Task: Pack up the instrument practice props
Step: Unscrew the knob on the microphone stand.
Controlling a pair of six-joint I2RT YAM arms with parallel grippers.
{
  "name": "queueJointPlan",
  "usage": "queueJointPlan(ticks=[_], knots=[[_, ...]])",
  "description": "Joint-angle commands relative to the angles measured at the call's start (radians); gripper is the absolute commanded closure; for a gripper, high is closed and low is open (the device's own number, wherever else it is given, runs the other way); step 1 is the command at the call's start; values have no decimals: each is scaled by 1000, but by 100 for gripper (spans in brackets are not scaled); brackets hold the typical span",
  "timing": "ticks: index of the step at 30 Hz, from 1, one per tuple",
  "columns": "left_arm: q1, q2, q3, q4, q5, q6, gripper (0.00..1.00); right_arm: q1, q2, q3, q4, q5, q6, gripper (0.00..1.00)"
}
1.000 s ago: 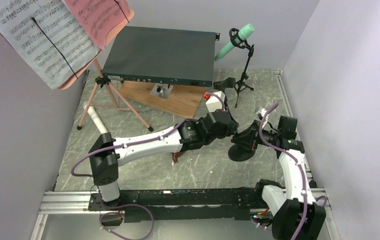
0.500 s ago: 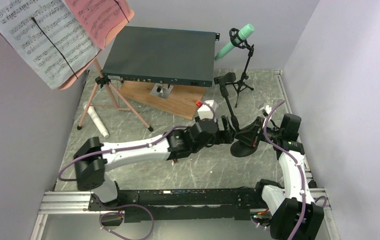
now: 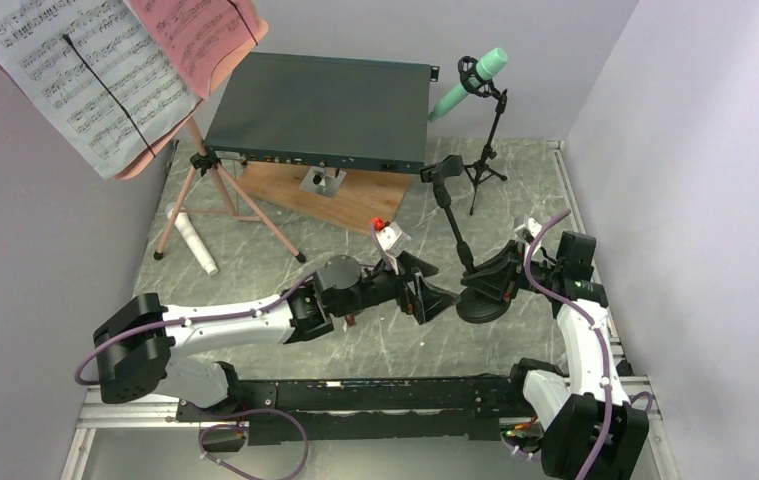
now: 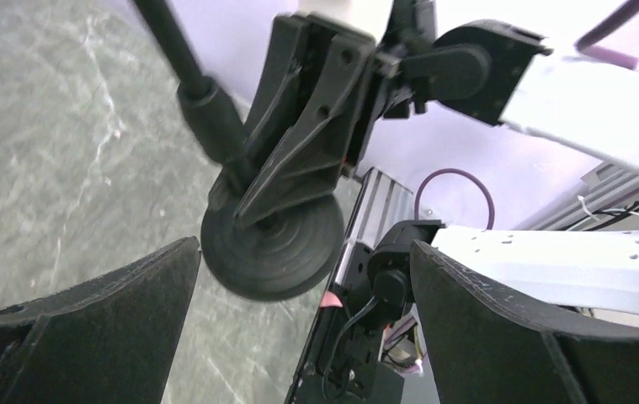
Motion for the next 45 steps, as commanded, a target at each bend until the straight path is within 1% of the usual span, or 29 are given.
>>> queueJointPlan(ticks=[1, 4, 9, 16, 20, 24, 28, 31, 33, 34, 35, 36, 37, 39, 41, 42, 43, 45], knots=[[7, 6, 49, 154, 48, 139, 1, 7, -21, 25, 14, -171, -28, 100], [29, 48, 48, 246, 52, 131, 1, 8, -24, 23, 17, -170, -25, 100], [48, 152, 77, 369, 59, 108, 8, 12, -22, 22, 20, -170, -25, 100], [79, 228, 118, 417, 37, 42, 14, 15, -24, 16, 31, -170, -12, 100], [92, 265, 133, 462, 67, -6, 22, 16, -21, 15, 37, -170, -7, 100], [98, 308, 148, 506, 104, -56, 36, 15, -20, 14, 40, -170, -6, 100], [101, 337, 169, 509, 128, -82, 42, 15, -21, 14, 42, -171, -3, 100], [101, 347, 183, 495, 142, -91, 49, 15, -21, 13, 44, -170, -1, 100], [101, 348, 186, 489, 146, -94, 59, 15, -20, 14, 47, -170, 1, 100], [102, 348, 185, 487, 144, -95, 67, 16, -21, 14, 49, -170, 3, 100], [102, 347, 184, 479, 137, -97, 80, 15, -20, 14, 49, -170, 3, 100], [102, 343, 183, 465, 124, -102, 96, 15, -21, 12, 52, -170, 3, 100], [101, 337, 182, 442, 101, -107, 100, 15, -20, 12, 58, -167, 5, 100], [97, 317, 183, 382, 38, -131, 100, 16, -20, 14, 56, -130, 1, 100], [72, 286, 204, 238, -94, -184, 100, 15, -16, 32, 1, -52, -53, 100], [52, 274, 239, 135, -164, -206, 100, 15, -13, 35, -8, -20, -58, 100], [29, 268, 293, -29, -255, -252, 100, 15, -9, 37, 2, 11, -42, 100], [-4, 294, 482, -429, -420, -408, 100, 15, -9, 32, 44, 60, 6, 100]])
